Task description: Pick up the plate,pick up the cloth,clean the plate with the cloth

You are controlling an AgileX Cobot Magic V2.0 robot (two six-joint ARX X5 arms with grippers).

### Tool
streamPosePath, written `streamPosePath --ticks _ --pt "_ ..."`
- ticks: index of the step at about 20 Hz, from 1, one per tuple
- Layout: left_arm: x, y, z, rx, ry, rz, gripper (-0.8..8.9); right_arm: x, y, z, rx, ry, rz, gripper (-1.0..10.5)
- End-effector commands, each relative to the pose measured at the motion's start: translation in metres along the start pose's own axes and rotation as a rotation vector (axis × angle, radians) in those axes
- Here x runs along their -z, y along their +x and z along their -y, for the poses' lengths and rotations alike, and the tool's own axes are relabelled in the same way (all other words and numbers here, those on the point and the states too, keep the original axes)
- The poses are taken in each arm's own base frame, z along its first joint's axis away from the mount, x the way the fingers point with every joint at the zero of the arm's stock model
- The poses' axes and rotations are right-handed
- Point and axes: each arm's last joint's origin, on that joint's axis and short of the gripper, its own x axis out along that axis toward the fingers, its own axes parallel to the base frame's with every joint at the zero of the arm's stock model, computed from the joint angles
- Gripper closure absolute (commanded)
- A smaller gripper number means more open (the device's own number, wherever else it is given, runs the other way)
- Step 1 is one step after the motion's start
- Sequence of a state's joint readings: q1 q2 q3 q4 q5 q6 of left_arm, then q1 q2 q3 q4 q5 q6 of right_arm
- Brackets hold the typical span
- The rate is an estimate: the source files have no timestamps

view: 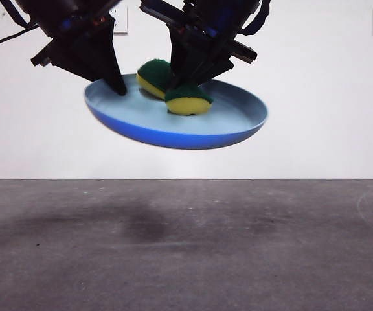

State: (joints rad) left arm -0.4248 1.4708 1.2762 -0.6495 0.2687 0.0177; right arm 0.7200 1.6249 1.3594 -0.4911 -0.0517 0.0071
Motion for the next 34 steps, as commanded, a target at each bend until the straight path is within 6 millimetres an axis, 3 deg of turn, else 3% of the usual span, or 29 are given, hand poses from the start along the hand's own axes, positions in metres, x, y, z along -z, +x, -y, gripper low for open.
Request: streamPosePath --ticks 1,5,10,14,17,18,21,27,29,34 --pt "-0.002 0.002 -0.006 -0.188 0.042 0.012 8.21 -0.002 -0.023 0.0 0.035 -0.002 0.03 9.6" --pt "0.002 0.024 -0.033 -0.227 -0.014 -0.044 8.21 -0.007 -0.082 -0.003 0.033 -0.003 0.142 9.6" --pt "0.016 0.077 -0.067 -0.247 -0.073 -0.152 8.21 0.003 -0.153 -0.007 0.032 -0.007 0.24 9.6" --pt "0.032 0.117 -0.085 -0.249 -0.103 -0.227 8.19 0.016 -0.192 -0.009 0.033 -0.008 0.284 9.6" --pt "0.04 0.13 -0.09 -0.251 -0.124 -0.269 8.12 0.023 -0.209 -0.008 0.106 0.003 0.313 9.6" --pt "0.041 0.131 -0.09 -0.261 -0.145 -0.274 7.72 0.023 -0.211 -0.007 0.137 0.008 0.313 9.6" --pt "0.041 0.127 -0.089 -0.276 -0.174 -0.285 3.68 0.024 -0.207 -0.005 0.182 0.014 0.284 9.6" --pt "0.032 0.104 -0.076 -0.188 -0.245 -0.254 3.53 0.017 -0.173 0.0 0.29 0.014 0.187 9.6" --pt "0.024 0.082 -0.062 -0.1 -0.255 -0.219 3.53 0.014 -0.151 0.005 0.303 0.017 0.122 9.6" --pt "0.01 0.015 -0.032 -0.086 -0.199 -0.105 3.53 0.015 -0.077 0.037 0.364 0.076 -0.094 9.6"
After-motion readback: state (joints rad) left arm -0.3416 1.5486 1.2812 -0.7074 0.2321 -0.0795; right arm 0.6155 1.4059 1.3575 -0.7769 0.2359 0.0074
